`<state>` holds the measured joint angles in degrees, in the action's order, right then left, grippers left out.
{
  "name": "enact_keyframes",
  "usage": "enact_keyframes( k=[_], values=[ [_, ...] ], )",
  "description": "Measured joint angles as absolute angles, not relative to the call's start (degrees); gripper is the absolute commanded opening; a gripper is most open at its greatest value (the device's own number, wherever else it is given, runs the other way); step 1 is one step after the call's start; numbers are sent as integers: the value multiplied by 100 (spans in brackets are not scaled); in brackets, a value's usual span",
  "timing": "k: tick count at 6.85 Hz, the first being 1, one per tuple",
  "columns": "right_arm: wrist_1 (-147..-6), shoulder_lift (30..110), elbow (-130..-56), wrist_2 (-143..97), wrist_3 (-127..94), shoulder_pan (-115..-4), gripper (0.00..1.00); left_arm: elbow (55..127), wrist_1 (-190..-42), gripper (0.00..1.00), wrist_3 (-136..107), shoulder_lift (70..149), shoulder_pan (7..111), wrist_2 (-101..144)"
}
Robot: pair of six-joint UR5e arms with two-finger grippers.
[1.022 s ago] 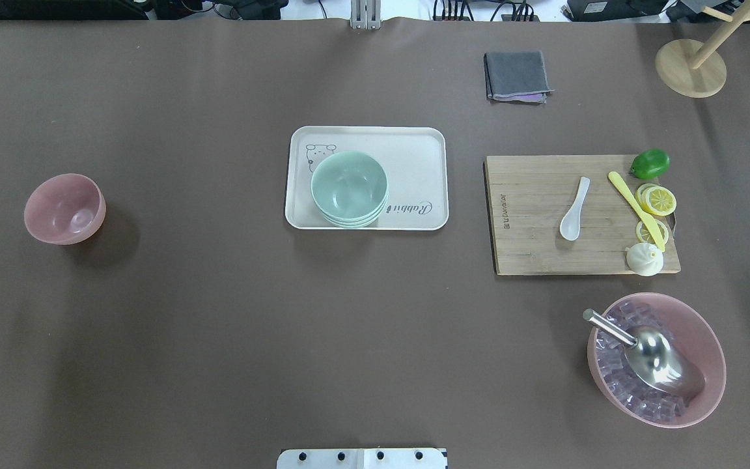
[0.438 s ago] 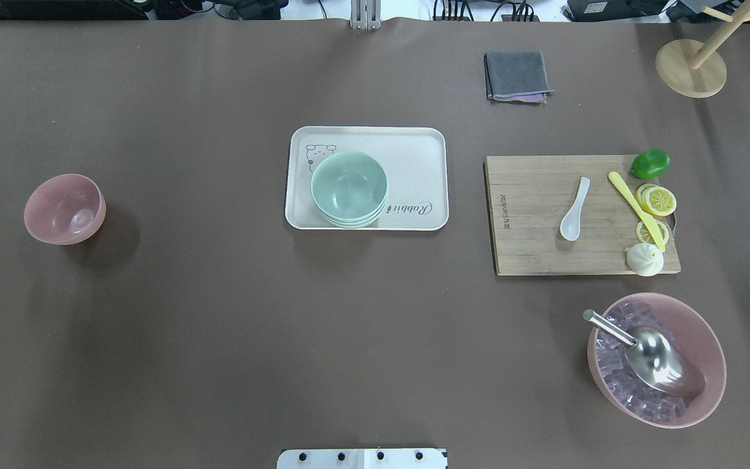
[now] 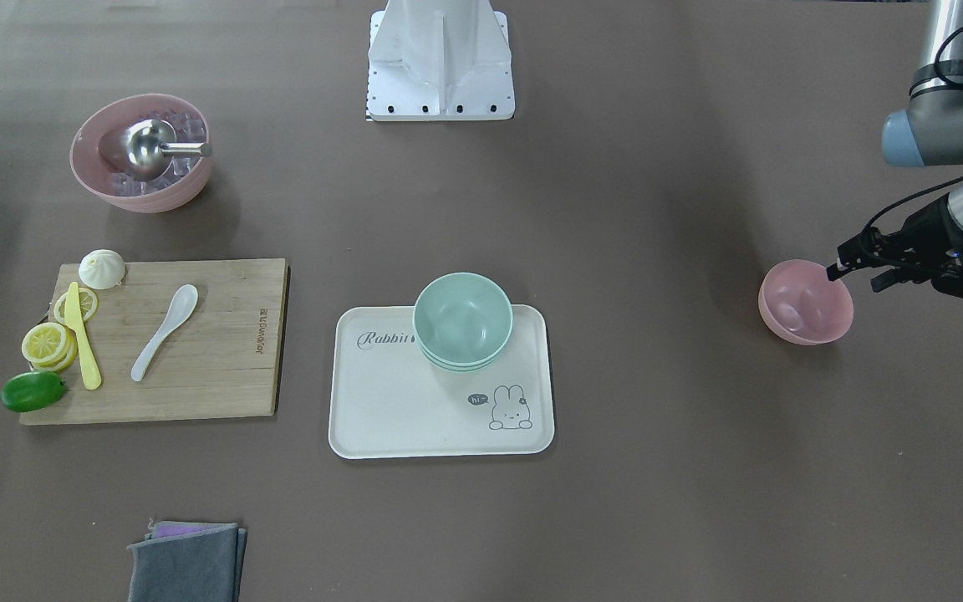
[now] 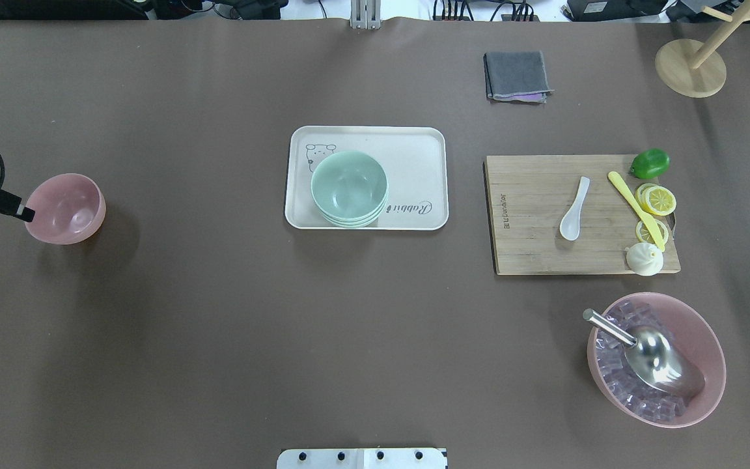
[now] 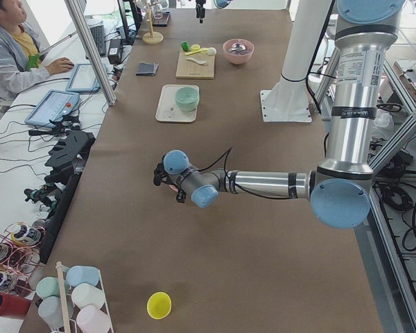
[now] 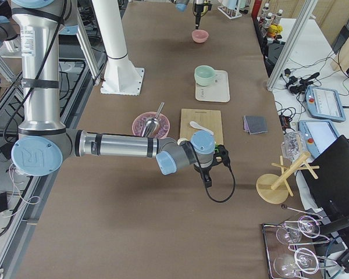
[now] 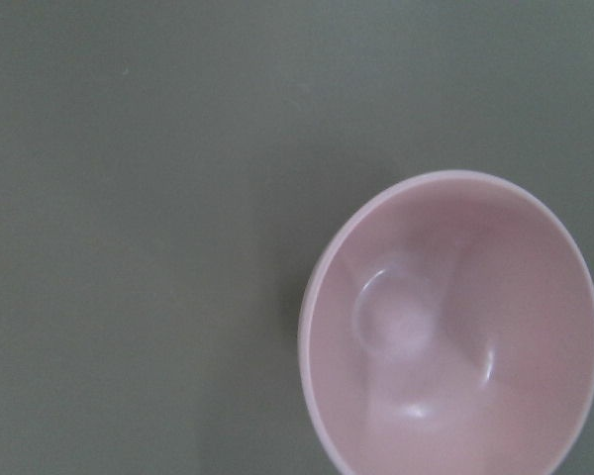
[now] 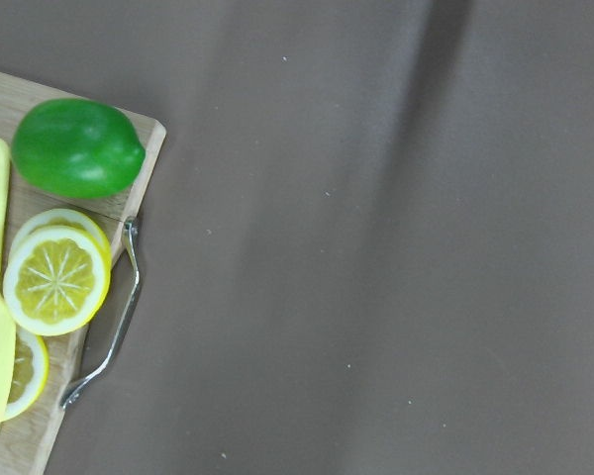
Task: Stack pink bowl on green and place spoon
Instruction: 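Grasp the pink bowl rim with the left gripper while the right reaches for the spoon, then carry the pink bowl onto the green bowl while the right gripper descends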
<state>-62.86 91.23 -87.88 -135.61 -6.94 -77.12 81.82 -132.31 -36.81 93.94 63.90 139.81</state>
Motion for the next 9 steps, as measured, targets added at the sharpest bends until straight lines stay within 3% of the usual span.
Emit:
enact_keyframes(
  k=[1,5,7,9],
  values=[
    [-6285,9033,-8798,-13564,-709,-7636,100,8096,-13242,0,-3690,9473,6311,13910],
    [-6016,8691,-9004,-13664,-1752,-7120,100,8091,-13212,0,-3784,9744,6250,13888],
    [-5979,8221,-9085,-13371,-3112,-6362,98,8284,-13182,0,-5178,10614,6166,13929],
    [-5989,7823,-9144,-12904,-4518,-5608,89,8475,-12855,0,-6760,11680,5634,13624]
  ],
)
